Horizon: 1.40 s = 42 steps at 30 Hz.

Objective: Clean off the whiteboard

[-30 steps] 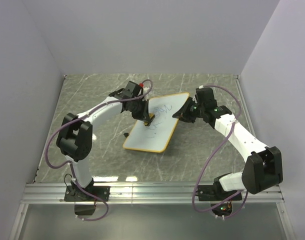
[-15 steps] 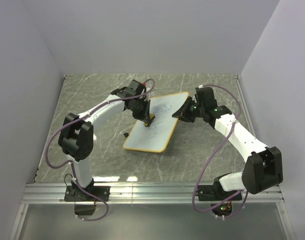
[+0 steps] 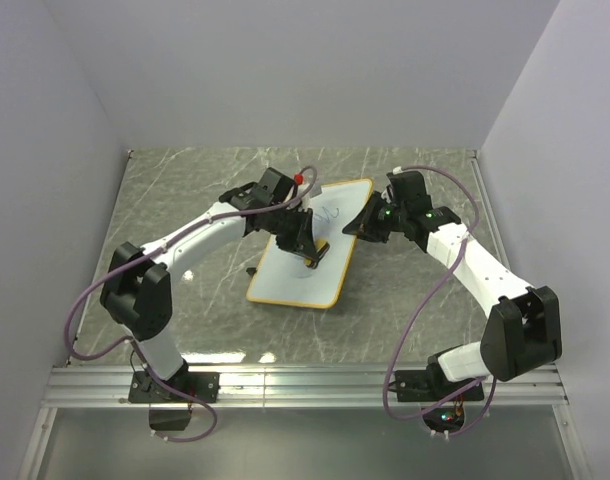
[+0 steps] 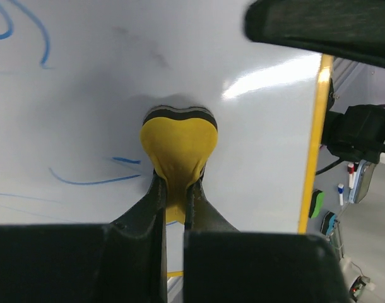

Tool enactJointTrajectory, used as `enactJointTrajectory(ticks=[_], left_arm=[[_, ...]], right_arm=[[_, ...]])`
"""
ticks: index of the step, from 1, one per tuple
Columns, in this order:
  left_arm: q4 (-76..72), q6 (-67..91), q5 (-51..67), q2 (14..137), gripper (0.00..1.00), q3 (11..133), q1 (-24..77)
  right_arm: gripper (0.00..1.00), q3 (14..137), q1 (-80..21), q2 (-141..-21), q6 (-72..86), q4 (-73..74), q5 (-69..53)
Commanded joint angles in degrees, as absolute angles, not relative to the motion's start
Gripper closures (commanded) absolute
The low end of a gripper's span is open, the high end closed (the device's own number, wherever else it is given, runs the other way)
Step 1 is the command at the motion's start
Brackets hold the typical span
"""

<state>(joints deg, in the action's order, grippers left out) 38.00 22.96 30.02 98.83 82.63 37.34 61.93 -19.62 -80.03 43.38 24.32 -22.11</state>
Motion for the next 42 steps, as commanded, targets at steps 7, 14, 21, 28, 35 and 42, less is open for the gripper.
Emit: enactJointTrajectory(ticks=[7,14,21,28,35,42], left_arm=[[36.03,21.63,25.85,99.05,1.0,68.03,28.66],[38.94,18.81,29.59,96.51,1.0,68.55,28.91],[41.31,20.38,38.12,91.24,1.0,72.77,34.1],[37.71,29.08,40.34,87.28,1.0,76.29,36.3],[37.62,29.97,30.08,88.85,1.0,69.97,36.3],[36.3,29.44,22.88,92.19,1.0,65.05,35.86]], right_arm=[[1.0,62.4,-21.18,-79.19,35.68,27.6,-20.48],[1.0,60.56,-21.18,-78.05,36.12,26.54,-20.48],[1.0,61.26,-21.18,-79.36,36.04,26.1,-21.27],[1.0,63.37,-21.18,-82.0,35.6,26.28,-22.15],[1.0,65.83,-21.18,-83.5,34.45,27.6,-22.06],[1.0,65.66,-21.18,-82.62,34.01,28.12,-22.06]])
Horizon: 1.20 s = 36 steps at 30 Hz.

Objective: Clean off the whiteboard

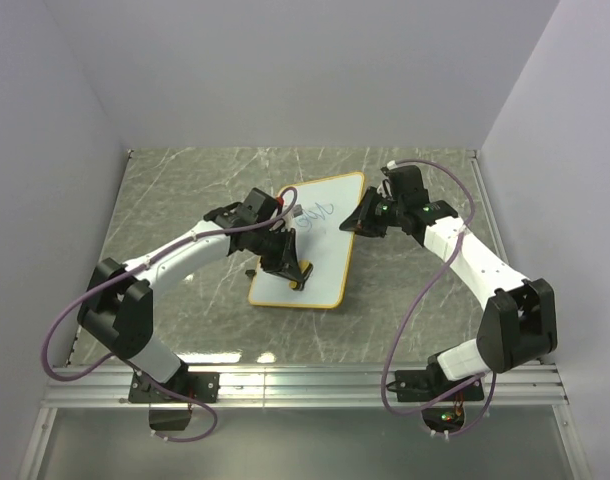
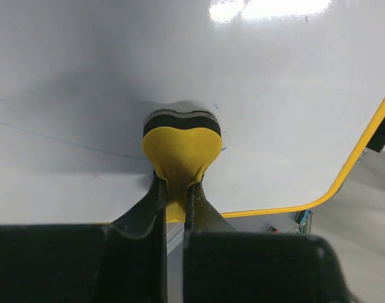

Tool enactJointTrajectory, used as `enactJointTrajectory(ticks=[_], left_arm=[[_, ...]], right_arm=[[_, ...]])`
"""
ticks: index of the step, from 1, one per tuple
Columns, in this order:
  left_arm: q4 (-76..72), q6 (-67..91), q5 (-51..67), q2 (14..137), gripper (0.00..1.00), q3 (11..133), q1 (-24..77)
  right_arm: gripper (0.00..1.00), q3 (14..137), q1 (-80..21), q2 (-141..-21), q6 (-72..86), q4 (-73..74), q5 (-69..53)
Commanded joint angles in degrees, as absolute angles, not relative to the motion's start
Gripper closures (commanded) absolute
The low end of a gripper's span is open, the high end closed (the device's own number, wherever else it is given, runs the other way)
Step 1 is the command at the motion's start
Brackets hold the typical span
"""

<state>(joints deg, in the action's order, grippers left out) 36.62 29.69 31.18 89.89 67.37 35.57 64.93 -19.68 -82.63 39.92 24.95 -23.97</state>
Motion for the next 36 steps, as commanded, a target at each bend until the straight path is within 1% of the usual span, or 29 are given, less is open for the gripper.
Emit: enactJointTrajectory(ticks=[1,6,9,13,16,19,22,26,29,33,36], left_arm=[[36.3,29.27,21.89,92.81,1.0,64.52,35.16],[32.88,28.92,18.81,93.6,1.0,57.5,28.76],[32.17,27.87,15.39,94.22,1.0,55.82,24.98],[33.39,26.9,12.4,94.92,1.0,58.09,23.2],[34.01,26.89,14.92,95.36,1.0,61.52,23.38],[34.89,26.55,16.43,95.28,1.0,65.64,26.18],[35.77,25.49,16.43,95.19,1.0,70.48,31.36],[35.15,28.46,22.3,96.85,1.0,75.74,35.23],[37.43,29.0,23.47,98.43,1.0,79.35,38.04],[39.46,29.35,24.69,97.92,1.0,80.86,41.3],[38.94,30.93,25.48,95.11,1.0,79.11,42.62]], right_arm=[[1.0,65.57,-21.18,-82.36,33.84,28.47,-21.97],[1.0,65.04,-21.01,-81.57,33.57,28.65,-22.06],[1.0,64.6,-21.09,-81.04,33.49,28.65,-22.06],[1.0,63.99,-21.09,-80.33,33.4,28.65,-22.32],[1.0,63.46,-21.01,-79.81,33.4,28.56,-22.32],[1.0,63.02,-21.01,-79.63,33.49,28.21,-22.5],[1.0,62.58,-21.01,-79.37,33.66,27.78,-22.59],[1.0,61.44,-21.01,-79.01,34.19,26.81,-23.11],[1.0,61.44,-20.92,-78.75,34.28,26.81,-22.94],[1.0,61.61,-21.0,-79.1,34.19,26.72,-23.11],[1.0,62.05,-20.92,-79.45,34.37,26.54,-23.38]])
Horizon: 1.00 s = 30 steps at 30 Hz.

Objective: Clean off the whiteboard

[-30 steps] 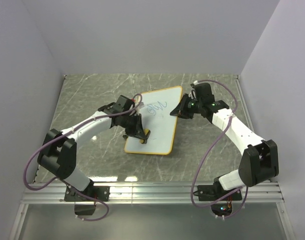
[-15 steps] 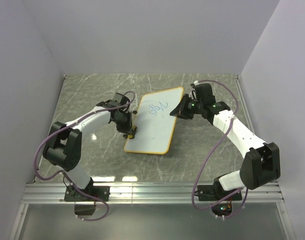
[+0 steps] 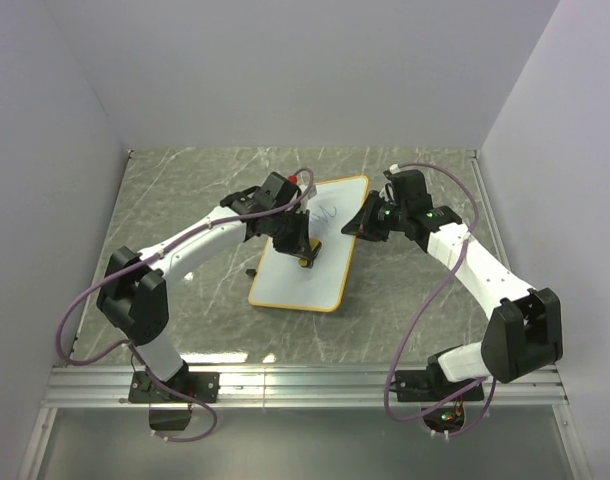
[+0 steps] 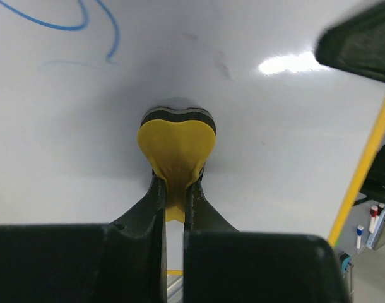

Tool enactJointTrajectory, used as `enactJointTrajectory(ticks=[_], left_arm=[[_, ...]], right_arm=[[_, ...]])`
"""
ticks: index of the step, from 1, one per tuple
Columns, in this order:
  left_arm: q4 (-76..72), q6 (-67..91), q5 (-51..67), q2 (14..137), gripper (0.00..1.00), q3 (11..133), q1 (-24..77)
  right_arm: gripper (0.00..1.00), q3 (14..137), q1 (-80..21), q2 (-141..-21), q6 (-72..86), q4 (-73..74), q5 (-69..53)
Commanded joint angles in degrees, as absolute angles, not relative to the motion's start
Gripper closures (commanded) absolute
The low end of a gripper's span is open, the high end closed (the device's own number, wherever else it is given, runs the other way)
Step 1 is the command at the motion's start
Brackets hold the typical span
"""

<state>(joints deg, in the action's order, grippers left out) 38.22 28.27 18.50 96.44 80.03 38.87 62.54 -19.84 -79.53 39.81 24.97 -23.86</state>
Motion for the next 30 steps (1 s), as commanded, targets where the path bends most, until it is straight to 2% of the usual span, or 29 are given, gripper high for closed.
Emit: enactJointTrajectory(ticks=[1,6,17,22,30], left_arm=[[38.76,31.29,26.45,94.31,1.0,78.41,42.89],[38.93,32.08,28.48,90.18,1.0,75.41,44.73],[41.31,32.25,19.61,85.6,1.0,69.88,44.74],[41.22,31.03,14.6,90.43,1.0,71.37,41.48],[43.94,23.82,12.13,105.18,1.0,83.74,34.2]], right_arm=[[1.0,62.05,-20.92,-79.54,34.45,26.37,-23.47],[1.0,62.14,-20.66,-79.98,34.54,26.45,-24.17],[1.0,63.46,-20.3,-80.25,33.93,27.68,-24.79],[1.0,62.76,-20.21,-78.93,33.75,28.12,-24.17],[1.0,60.56,-20.22,-76.21,34.45,28.04,-23.73]])
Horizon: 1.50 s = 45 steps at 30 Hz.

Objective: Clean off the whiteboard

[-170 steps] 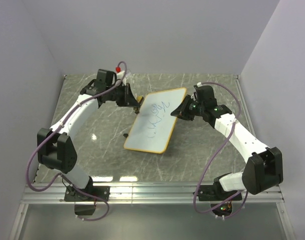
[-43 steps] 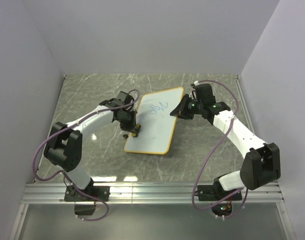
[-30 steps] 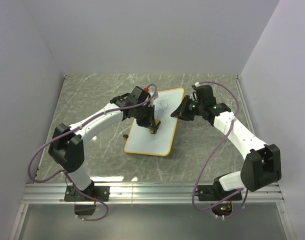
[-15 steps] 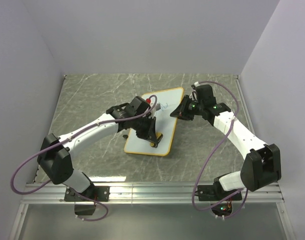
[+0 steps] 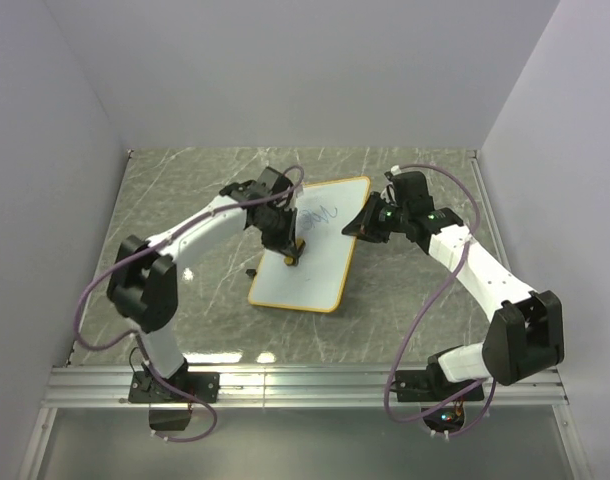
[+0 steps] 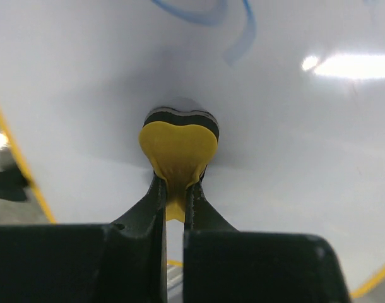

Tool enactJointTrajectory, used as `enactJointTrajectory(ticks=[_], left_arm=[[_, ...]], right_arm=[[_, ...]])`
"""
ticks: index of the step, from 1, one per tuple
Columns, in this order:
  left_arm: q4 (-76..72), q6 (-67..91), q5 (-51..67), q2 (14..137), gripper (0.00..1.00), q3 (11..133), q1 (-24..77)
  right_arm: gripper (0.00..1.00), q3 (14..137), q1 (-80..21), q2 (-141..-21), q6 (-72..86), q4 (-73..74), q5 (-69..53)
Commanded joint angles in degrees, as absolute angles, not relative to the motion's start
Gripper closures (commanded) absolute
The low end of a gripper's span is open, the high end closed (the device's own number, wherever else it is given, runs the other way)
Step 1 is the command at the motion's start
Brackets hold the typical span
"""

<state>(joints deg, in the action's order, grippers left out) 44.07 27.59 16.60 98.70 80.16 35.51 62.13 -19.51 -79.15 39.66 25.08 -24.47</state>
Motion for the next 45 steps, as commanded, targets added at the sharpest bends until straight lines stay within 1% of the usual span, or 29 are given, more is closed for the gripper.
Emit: enactJointTrajectory(ticks=[1,3,4,7,10,15,18,21,27,29,31,33,37,45], left_arm=[[45.25,23.47,11.52,106.51,1.0,88.55,33.75],[47.28,22.5,11.16,110.71,1.0,94.89,33.05],[48.68,21.98,12.21,112.05,1.0,101.45,33.05],[49.13,22.23,16.07,116.8,1.0,112.45,33.48],[46.77,22.94,22.92,118.83,1.0,116.88,34.54],[39.74,25.22,31.97,118.39,1.0,118.38,38.75],[37.27,27.68,33.93,118.13,1.0,118.21,39.9],[39.45,28.3,30.16,118.91,1.0,118.3,38.85],[49.82,25.41,18.82,123.57,1.0,114.88,32.7],[52.89,22.6,15.14,124.97,1.0,112.07,31.29],[52.56,20.67,13.63,125.33,1.0,107.26,29.98],[50.72,19.95,13.45,125.59,1.0,103.12,28.92],[48.78,18.73,14.68,126.56,1.0,101.86,27.07],[49.31,17.67,19.85,125.42,1.0,111.43,30.14]], right_arm=[[1.0,59.77,-20.21,-76.11,34.8,27.78,-23.82],[1.0,58.72,-20.3,-75.85,35.15,27.07,-24.17],[1.0,58.45,-20.3,-75.85,35.42,26.98,-24.08],[1.0,57.75,-20.39,-75.76,35.86,26.81,-23.91],[1.0,57.66,-20.48,-75.94,35.95,26.63,-23.99],[1.0,58.18,-20.57,-77.34,36.12,26.89,-24.0],[1.0,59.23,-20.57,-78.22,35.6,27.42,-23.82],[1.0,60.29,-20.57,-79.1,34.98,28.04,-23.64],[1.0,61.43,-20.57,-79.98,34.28,28.83,-23.38],[1.0,61.61,-20.57,-80.07,33.93,29.18,-23.29],[1.0,61.79,-20.57,-80.16,33.58,29.27,-23.2],[1.0,61.79,-20.48,-80.24,33.49,29.27,-23.2],[1.0,61.87,-20.48,-80.77,33.4,29.18,-23.73],[1.0,61.7,-20.57,-81.83,33.57,28.3,-24.7]])
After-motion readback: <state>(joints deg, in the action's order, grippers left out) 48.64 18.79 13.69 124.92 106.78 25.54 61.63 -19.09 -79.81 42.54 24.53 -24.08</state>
